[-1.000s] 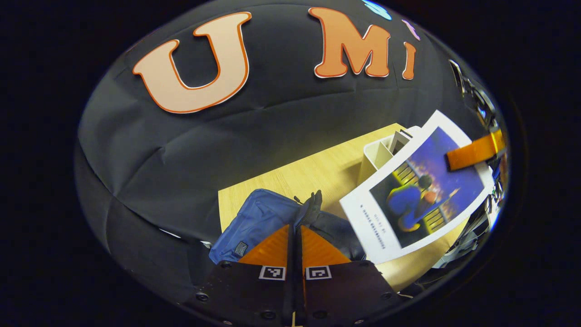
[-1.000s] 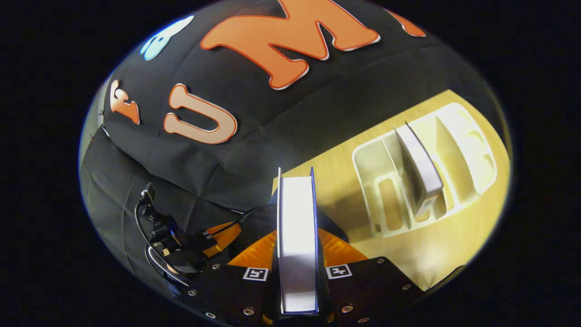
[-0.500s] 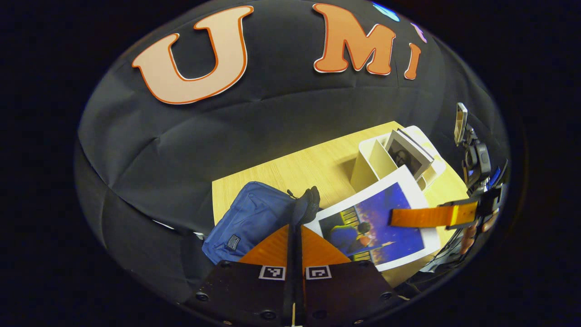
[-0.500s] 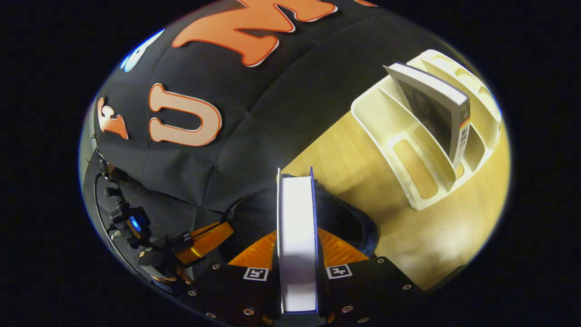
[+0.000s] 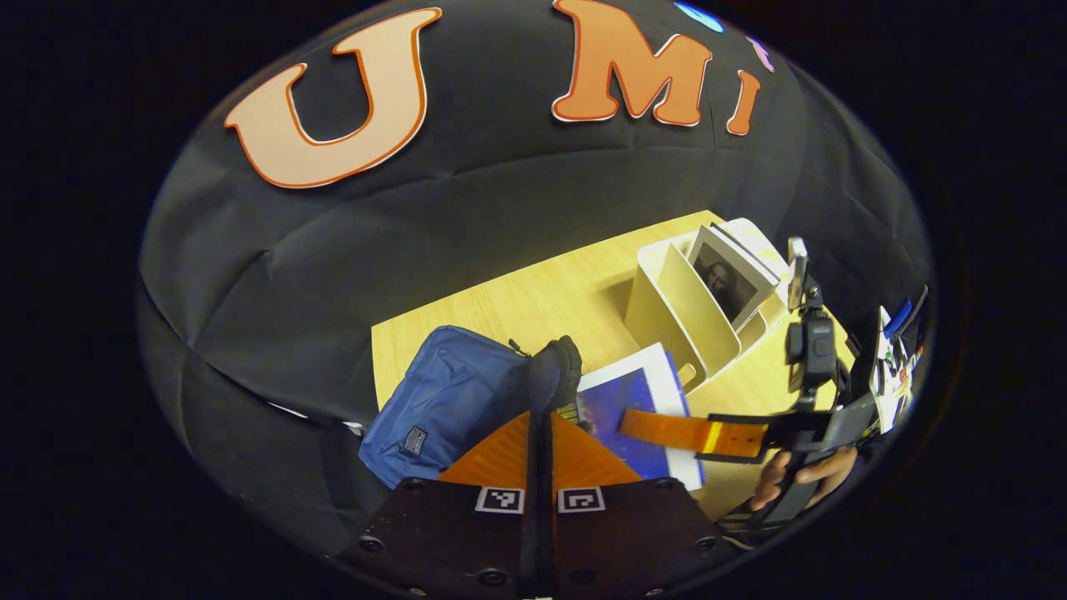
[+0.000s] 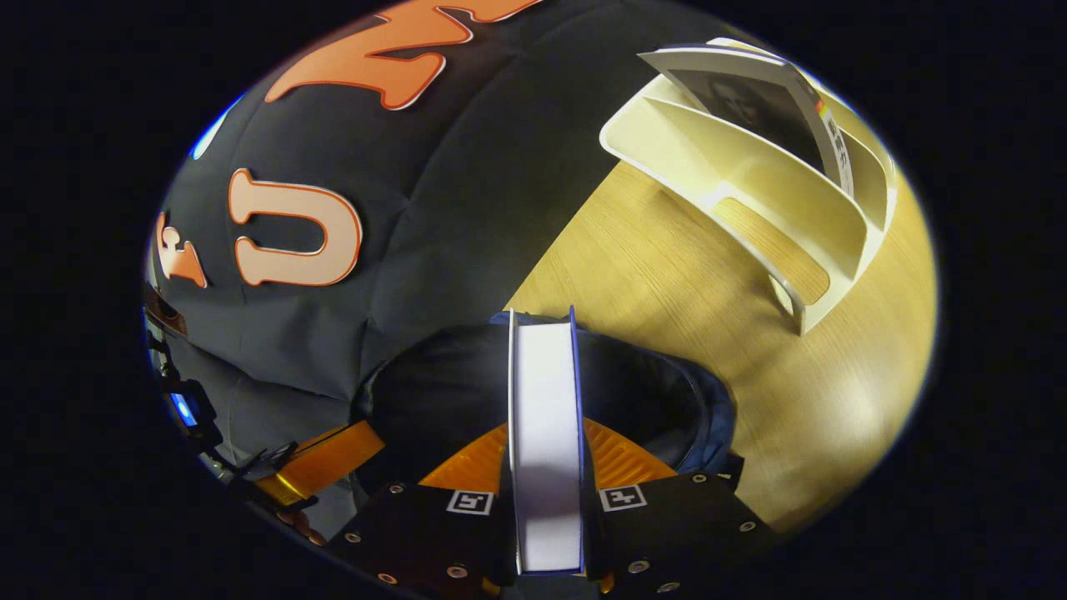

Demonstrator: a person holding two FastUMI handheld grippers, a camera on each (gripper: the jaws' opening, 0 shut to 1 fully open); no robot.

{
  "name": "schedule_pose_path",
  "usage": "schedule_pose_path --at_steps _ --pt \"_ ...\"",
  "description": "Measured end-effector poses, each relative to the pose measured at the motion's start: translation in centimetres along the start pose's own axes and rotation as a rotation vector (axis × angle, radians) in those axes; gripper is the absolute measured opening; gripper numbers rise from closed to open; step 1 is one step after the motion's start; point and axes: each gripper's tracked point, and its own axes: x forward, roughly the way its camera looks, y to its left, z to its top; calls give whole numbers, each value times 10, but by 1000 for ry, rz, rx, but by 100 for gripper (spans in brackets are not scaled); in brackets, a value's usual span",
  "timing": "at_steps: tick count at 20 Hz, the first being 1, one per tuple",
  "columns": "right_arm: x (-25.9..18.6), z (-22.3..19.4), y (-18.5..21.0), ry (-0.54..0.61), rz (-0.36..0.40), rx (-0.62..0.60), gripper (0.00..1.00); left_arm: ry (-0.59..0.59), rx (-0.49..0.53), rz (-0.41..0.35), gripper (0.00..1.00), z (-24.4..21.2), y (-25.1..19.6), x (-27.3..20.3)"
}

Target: Open the schoolbag, grab two books from the bookshelf and put them into the schoolbag.

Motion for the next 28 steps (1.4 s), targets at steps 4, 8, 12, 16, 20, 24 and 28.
schedule_pose_path --at_steps 4,8,12,16,20,24,28 --pt "28 -17 -7 15 -14 25 31 10 17 -22 1 -1 -9 2" --pt "51 -16 -3 -47 -13 60 31 3 14 -51 1 0 -18 -4" --pt "76 -26 -7 -34 0 106 32 18 28 -81 1 -5 -26 -3" --pt "97 -33 -1 -53 19 114 33 19 40 -114 1 -9 -38 2" --pt "111 -44 -6 -41 -6 92 47 22 28 -115 1 -13 -38 4" --pt "104 -49 -19 41 -98 67 80 10 -22 -95 0 -13 -23 1" --pt "71 -20 -34 12 -188 -43 82 4 -47 -98 0 -12 -23 3"
